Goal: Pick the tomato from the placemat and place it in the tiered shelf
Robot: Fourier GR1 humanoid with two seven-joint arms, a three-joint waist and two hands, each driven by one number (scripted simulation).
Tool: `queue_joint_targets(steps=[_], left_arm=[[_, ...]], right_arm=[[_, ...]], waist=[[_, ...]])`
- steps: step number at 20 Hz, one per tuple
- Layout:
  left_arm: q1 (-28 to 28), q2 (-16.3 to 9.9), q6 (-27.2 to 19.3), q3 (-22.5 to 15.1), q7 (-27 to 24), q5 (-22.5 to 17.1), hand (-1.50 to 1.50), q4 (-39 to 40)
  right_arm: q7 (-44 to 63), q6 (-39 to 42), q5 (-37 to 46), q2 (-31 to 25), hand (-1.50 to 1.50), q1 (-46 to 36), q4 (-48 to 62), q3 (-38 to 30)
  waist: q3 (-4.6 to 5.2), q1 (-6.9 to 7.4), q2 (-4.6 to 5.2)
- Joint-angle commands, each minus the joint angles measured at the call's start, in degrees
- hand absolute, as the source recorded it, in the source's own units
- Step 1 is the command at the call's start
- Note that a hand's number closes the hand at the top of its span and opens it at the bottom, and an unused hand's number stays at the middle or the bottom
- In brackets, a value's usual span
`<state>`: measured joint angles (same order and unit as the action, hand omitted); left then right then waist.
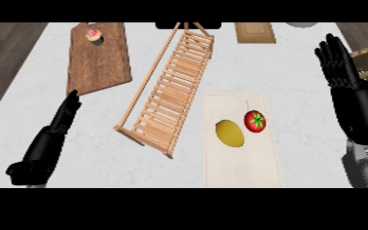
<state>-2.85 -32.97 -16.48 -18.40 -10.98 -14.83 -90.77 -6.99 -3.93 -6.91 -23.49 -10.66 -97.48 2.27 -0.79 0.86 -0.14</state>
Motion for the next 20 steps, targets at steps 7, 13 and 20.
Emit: queue_joint_targets(steps=[7, 13, 20], left_arm=[[4.78, 5.89, -5.86, 4.35, 7.70, -4.22, 0.00, -2.36], [8.66, 5.81, -7.10, 6.25, 12.63, -4.56, 0.00, -2.82], [9.28, 5.33, -6.42, 7.75, 13.98, -4.90, 0.00, -1.21]], right_arm=[[4.56, 0.61, 0.16, 3.27, 1.50, -8.99, 17.58, 1.56], [-5.85, 30.82, -23.75, 5.00, -1.50, -9.94, 31.00, -3.22], [-2.75, 45.40, -15.01, -12.32, -1.50, -15.64, 26.03, 0.04]], waist=[[0.84, 1.57, 1.03], [0.63, 0.29, 0.68], [0.83, -0.66, 0.11]])
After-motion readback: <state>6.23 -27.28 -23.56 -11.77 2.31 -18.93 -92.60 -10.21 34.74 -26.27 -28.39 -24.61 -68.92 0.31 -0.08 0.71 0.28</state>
